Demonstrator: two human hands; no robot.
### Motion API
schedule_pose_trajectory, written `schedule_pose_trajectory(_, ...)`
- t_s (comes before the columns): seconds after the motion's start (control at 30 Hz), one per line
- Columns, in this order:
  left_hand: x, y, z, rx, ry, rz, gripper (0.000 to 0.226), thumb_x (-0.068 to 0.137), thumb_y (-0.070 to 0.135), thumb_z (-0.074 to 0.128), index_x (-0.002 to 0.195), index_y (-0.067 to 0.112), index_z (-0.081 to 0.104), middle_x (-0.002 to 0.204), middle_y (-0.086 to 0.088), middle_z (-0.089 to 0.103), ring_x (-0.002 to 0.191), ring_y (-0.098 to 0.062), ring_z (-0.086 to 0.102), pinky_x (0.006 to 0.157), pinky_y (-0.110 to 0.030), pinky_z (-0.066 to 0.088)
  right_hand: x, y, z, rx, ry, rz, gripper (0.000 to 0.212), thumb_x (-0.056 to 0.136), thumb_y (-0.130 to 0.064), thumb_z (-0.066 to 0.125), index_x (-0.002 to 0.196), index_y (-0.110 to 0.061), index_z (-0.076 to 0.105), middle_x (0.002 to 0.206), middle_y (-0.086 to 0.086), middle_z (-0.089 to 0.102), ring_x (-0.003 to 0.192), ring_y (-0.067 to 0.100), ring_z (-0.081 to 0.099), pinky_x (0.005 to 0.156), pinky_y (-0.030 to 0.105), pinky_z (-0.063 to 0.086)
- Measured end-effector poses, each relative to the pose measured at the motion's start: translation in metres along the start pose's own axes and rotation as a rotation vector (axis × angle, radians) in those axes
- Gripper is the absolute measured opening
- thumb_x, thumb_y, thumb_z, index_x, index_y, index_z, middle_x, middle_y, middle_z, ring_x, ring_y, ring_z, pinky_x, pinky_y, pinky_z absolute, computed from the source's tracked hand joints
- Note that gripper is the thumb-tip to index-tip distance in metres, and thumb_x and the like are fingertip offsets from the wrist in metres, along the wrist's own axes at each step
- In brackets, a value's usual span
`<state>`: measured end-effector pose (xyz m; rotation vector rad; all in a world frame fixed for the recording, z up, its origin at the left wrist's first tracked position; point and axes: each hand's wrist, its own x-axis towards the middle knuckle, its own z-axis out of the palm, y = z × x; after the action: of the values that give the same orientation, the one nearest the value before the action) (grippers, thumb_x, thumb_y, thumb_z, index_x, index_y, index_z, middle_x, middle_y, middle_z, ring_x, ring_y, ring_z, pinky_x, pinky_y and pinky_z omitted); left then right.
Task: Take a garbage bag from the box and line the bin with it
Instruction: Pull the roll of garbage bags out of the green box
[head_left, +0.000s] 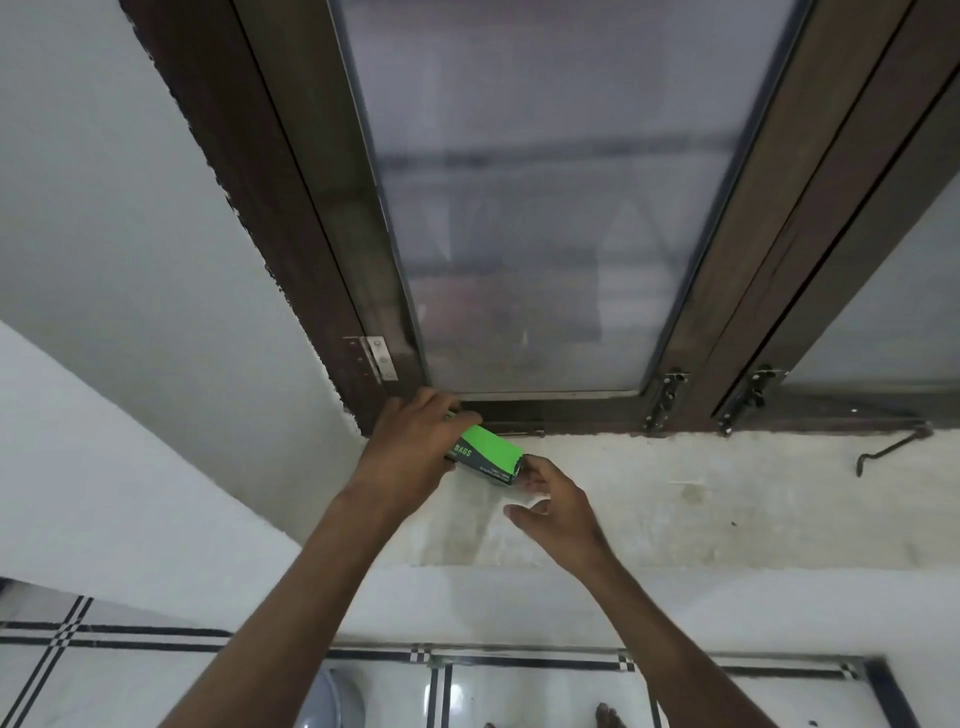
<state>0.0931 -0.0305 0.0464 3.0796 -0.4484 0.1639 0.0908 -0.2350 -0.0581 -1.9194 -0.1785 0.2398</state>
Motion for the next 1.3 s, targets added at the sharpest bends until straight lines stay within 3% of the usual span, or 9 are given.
schedule_pose_trajectory(0.2,0.028,0.016,-0.028,0.166,0.01,0.081,0.063,0.08,0.02,0.077,0.138,0.028,0.054,0.134,-0.004,0.055,0.127,-0.028,0.048,0.092,-0.044,0.041,0.016,0.004,-0.023,0.139,-0.141,0.063,0.062,0.077,-0.016,0.082,0.132,-0.027,0.053,0.12,-0.013,0.066,0.108,0.006,0.062,0.089,0.024,0.053)
schedule_pose_trajectory(0.3,0.031,0.025,-0.031,0.158,0.009,0.064,0.064,0.075,0.022,0.081,0.133,0.03,0.056,0.129,-0.001,0.057,0.123,-0.026,0.051,0.088,-0.042,0.043,0.018,0.01,-0.036,0.063,-0.151,0.076,0.055,0.079,-0.02,0.08,0.127,-0.026,0.054,0.115,-0.012,0.066,0.105,0.009,0.062,0.08,0.015,0.049)
schedule_pose_trajectory(0.43,0.026,0.023,-0.026,0.084,0.013,0.001,0.068,0.05,0.017,0.094,0.113,0.025,0.07,0.106,-0.002,0.067,0.103,-0.028,0.064,0.072,-0.039,0.052,0.022,0.021,-0.054,-0.251,-0.058,-0.005,0.041,0.073,-0.033,0.079,0.106,-0.023,0.059,0.099,-0.005,0.06,0.089,0.015,0.058,0.067,0.022,0.041)
schedule_pose_trajectory(0.57,0.006,0.013,0.001,-0.022,-0.003,-0.166,0.064,0.062,0.017,0.088,0.121,0.025,0.065,0.119,-0.001,0.065,0.114,-0.029,0.059,0.084,-0.039,0.053,0.016,0.03,-0.083,-0.384,-0.01,-0.069,0.034,0.067,-0.038,0.081,0.089,-0.024,0.061,0.086,-0.011,0.057,0.078,0.01,0.055,0.058,0.021,0.038)
schedule_pose_trajectory(0.7,-0.021,0.007,0.037,-0.072,-0.018,-0.303,0.06,0.065,0.024,0.086,0.121,0.024,0.064,0.12,-0.003,0.066,0.106,-0.031,0.063,0.078,-0.039,0.053,0.001,0.042,-0.112,-0.426,0.045,-0.009,0.032,0.067,-0.038,0.083,0.087,-0.026,0.062,0.082,-0.012,0.059,0.076,0.009,0.057,0.057,0.021,0.041)
schedule_pose_trajectory(0.87,-0.038,0.011,0.071,-0.169,-0.042,-0.411,0.067,0.061,0.026,0.089,0.123,0.02,0.064,0.118,-0.009,0.066,0.108,-0.035,0.064,0.084,-0.04,0.054,-0.015,0.05,-0.13,-0.467,0.141,0.048,0.038,0.068,-0.04,0.083,0.09,-0.026,0.054,0.086,-0.01,0.055,0.077,0.01,0.055,0.054,0.017,0.036)
schedule_pose_trajectory(1.0,-0.036,0.029,0.071,-0.213,0.046,-0.468,0.089,0.058,0.044,0.09,0.136,0.023,0.054,0.138,-0.01,0.053,0.132,-0.034,0.049,0.098,-0.049,0.049,-0.027,0.052,-0.131,-0.546,0.085,0.053,0.055,0.069,-0.052,0.077,0.113,-0.032,0.052,0.101,-0.012,0.059,0.097,0.014,0.056,0.071,0.029,0.054)
schedule_pose_trajectory(1.13,-0.021,0.071,0.062,-0.238,0.323,-0.451,0.07,0.065,0.033,0.087,0.128,0.019,0.059,0.134,-0.01,0.054,0.132,-0.032,0.047,0.098,-0.048,0.045,-0.027,0.044,-0.129,-0.642,0.086,0.009,0.072,0.075,-0.062,0.065,0.137,-0.031,0.048,0.116,-0.008,0.058,0.108,0.016,0.048,0.086,0.029,0.046)
schedule_pose_trajectory(1.3,-0.014,0.094,0.089,-0.301,0.23,-0.374,0.052,0.077,0.019,0.083,0.126,0.019,0.063,0.131,-0.007,0.064,0.132,-0.034,0.052,0.109,-0.051,0.042,-0.011,0.03,-0.127,-0.697,-0.048,-0.057,0.051,0.084,-0.047,0.064,0.13,-0.027,0.057,0.113,-0.005,0.063,0.107,0.019,0.054,0.086,0.029,0.043)
